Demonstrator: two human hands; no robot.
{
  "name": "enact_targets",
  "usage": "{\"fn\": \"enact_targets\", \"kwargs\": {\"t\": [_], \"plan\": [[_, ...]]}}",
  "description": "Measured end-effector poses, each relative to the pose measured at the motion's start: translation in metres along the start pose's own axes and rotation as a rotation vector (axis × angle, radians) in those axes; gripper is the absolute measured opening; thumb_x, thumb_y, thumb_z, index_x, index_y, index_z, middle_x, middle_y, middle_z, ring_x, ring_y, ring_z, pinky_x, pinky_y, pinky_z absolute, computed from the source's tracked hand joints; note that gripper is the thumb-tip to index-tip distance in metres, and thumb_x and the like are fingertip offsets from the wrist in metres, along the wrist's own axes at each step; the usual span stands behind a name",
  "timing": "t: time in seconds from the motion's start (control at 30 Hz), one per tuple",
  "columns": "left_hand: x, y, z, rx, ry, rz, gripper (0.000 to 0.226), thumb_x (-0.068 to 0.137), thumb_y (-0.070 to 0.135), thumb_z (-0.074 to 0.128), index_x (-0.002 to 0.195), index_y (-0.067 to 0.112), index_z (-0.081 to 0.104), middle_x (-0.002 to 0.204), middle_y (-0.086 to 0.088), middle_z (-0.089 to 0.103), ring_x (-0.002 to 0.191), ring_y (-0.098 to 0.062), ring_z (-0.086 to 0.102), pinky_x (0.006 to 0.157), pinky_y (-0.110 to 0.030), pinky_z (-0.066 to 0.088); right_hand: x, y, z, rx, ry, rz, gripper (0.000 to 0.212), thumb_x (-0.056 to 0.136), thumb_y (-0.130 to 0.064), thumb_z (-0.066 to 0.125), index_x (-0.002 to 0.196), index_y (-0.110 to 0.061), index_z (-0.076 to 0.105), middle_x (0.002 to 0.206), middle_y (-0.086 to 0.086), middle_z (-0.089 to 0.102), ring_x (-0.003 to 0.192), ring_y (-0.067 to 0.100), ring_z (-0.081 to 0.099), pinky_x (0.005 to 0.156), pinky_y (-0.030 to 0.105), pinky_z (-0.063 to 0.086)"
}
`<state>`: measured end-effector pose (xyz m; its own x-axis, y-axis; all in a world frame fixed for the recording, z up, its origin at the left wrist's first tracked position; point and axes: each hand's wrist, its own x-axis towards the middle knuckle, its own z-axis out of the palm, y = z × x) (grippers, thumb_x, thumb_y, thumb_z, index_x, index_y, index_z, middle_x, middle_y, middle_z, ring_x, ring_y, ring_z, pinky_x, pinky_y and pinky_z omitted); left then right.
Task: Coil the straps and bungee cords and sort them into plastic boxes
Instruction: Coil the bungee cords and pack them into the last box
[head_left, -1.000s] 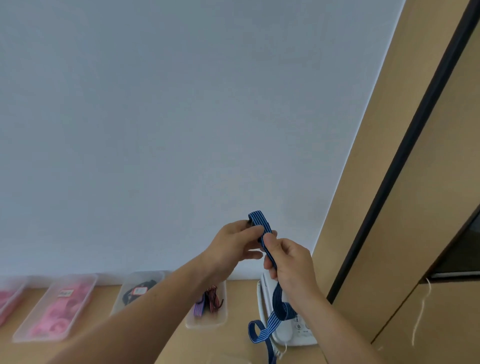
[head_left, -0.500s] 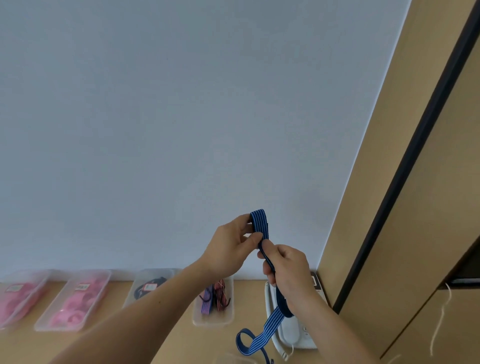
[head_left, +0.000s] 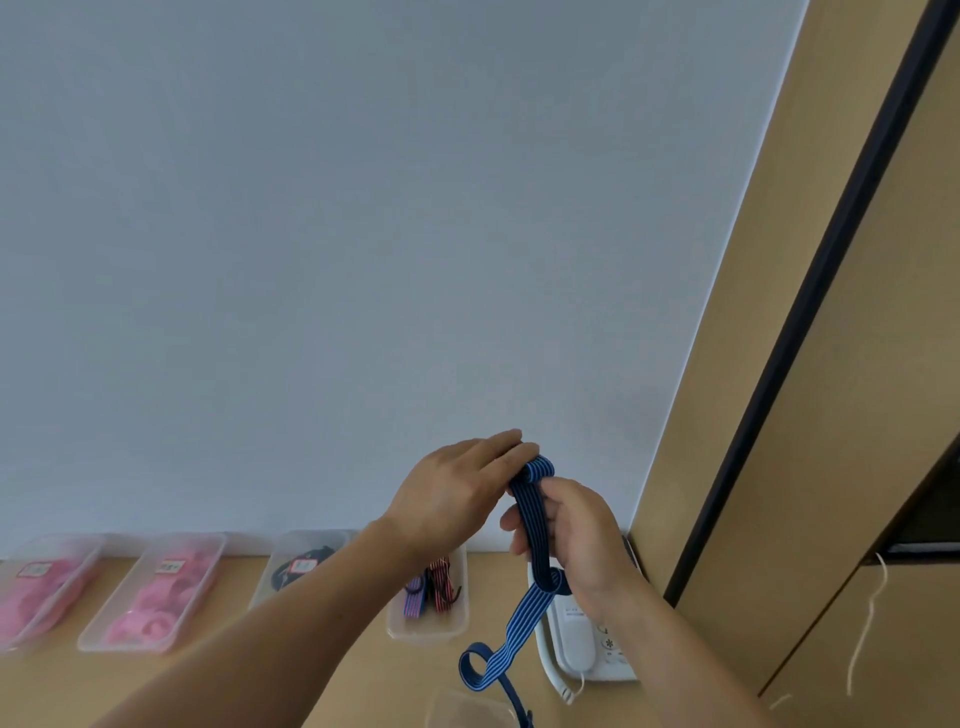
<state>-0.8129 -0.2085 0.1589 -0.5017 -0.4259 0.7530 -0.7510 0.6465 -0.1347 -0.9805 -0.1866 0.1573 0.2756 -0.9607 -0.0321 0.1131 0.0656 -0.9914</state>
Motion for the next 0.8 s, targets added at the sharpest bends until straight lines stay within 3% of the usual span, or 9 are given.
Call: {"fn": "enact_targets", "kwargs": {"t": [0.17, 0.23, 0.3, 0.37, 0.43, 0.47, 0.63, 0.7, 0.8], "plan": [[-0.008, 0.000, -0.004, -0.071, 0.022, 0.007, 0.046, 0.075, -0.010, 0.075, 0.118, 0.008, 0.072, 0.123, -0.013, 0.069, 0.098, -0.027, 0.072, 0.067, -0.033, 0.061, -0.006, -0.003, -0.001, -0.027, -0.002, -0.011, 0.061, 0.085, -0.057, 0.051, 0.101, 0.000, 0.068, 0.080, 0.016, 0.072, 0.061, 0.024, 0.063, 0.059, 0.033, 0.051], [-0.006, 0.009, -0.005, -0.324, 0.032, -0.288, 0.053, 0.085, -0.005, 0.065, 0.134, 0.015, 0.061, 0.140, -0.004, 0.058, 0.110, -0.018, 0.068, 0.080, -0.024, 0.058, -0.009, -0.004, 0.000, -0.013, 0.024, -0.049, 0.051, 0.085, -0.049, 0.057, 0.100, -0.001, 0.067, 0.079, 0.012, 0.072, 0.061, 0.021, 0.063, 0.057, 0.030, 0.051], [0.001, 0.016, -0.013, -0.833, -0.096, -0.775, 0.061, 0.093, 0.009, 0.057, 0.150, 0.020, 0.038, 0.148, 0.003, 0.050, 0.121, -0.013, 0.060, 0.096, -0.022, 0.051, -0.010, -0.005, 0.003, -0.031, 0.047, -0.097, 0.036, 0.094, -0.038, 0.056, 0.099, -0.003, 0.066, 0.079, 0.009, 0.073, 0.061, 0.019, 0.063, 0.060, 0.033, 0.051], [0.008, 0.015, -0.021, -1.312, -0.198, -1.069, 0.051, 0.092, 0.029, 0.054, 0.141, 0.014, 0.049, 0.120, -0.002, 0.068, 0.107, -0.016, 0.066, 0.101, -0.037, 0.049, -0.010, -0.006, 0.007, -0.083, 0.067, -0.145, 0.027, 0.099, -0.030, 0.053, 0.099, -0.006, 0.066, 0.079, 0.007, 0.073, 0.061, 0.019, 0.064, 0.063, 0.038, 0.050], [0.012, 0.016, -0.030, -1.437, -0.301, -0.991, 0.028, 0.089, 0.036, 0.052, 0.098, 0.015, 0.068, 0.079, 0.000, 0.066, 0.078, -0.017, 0.063, 0.090, -0.037, 0.050, -0.010, -0.006, 0.011, -0.135, 0.090, -0.184, 0.023, 0.099, -0.028, 0.055, 0.098, -0.008, 0.066, 0.078, 0.006, 0.074, 0.061, 0.020, 0.065, 0.064, 0.039, 0.052], [0.013, 0.019, -0.033, -1.428, -0.306, -0.931, 0.023, 0.090, 0.034, 0.055, 0.086, 0.016, 0.068, 0.075, -0.001, 0.063, 0.072, -0.019, 0.058, 0.085, -0.034, 0.051, -0.009, -0.006, 0.011, -0.149, 0.099, -0.200, 0.022, 0.098, -0.029, 0.056, 0.098, -0.010, 0.066, 0.078, 0.005, 0.074, 0.061, 0.020, 0.066, 0.062, 0.038, 0.052], [0.035, 0.013, -0.043, -1.354, -0.069, -0.988, 0.020, 0.091, 0.018, 0.061, 0.108, 0.008, 0.066, 0.111, -0.005, 0.075, 0.107, -0.028, 0.069, 0.095, -0.040, 0.053, -0.008, -0.012, 0.004, -0.233, -0.026, -0.120, 0.026, 0.099, -0.030, 0.056, 0.098, -0.005, 0.063, 0.080, 0.010, 0.075, 0.062, 0.021, 0.068, 0.055, 0.027, 0.050], [0.050, 0.008, -0.052, -1.438, 0.007, -1.026, 0.016, 0.097, 0.010, 0.057, 0.112, 0.005, 0.063, 0.112, -0.011, 0.073, 0.103, -0.032, 0.071, 0.084, -0.040, 0.059, -0.009, -0.018, 0.001, -0.314, -0.061, -0.100, 0.031, 0.101, -0.035, 0.051, 0.097, -0.007, 0.064, 0.078, 0.008, 0.075, 0.060, 0.019, 0.065, 0.055, 0.025, 0.048], [0.074, 0.001, -0.068, -1.423, 0.117, -1.055, 0.016, 0.099, 0.008, 0.055, 0.114, 0.004, 0.060, 0.115, -0.013, 0.071, 0.095, -0.036, 0.073, 0.071, -0.041, 0.061, -0.011, -0.026, -0.003, -0.641, 0.092, -0.233, 0.040, 0.101, -0.050, 0.039, 0.091, -0.020, 0.063, 0.066, -0.004, 0.067, 0.055, 0.003, 0.054, 0.056, 0.019, 0.043]]}}
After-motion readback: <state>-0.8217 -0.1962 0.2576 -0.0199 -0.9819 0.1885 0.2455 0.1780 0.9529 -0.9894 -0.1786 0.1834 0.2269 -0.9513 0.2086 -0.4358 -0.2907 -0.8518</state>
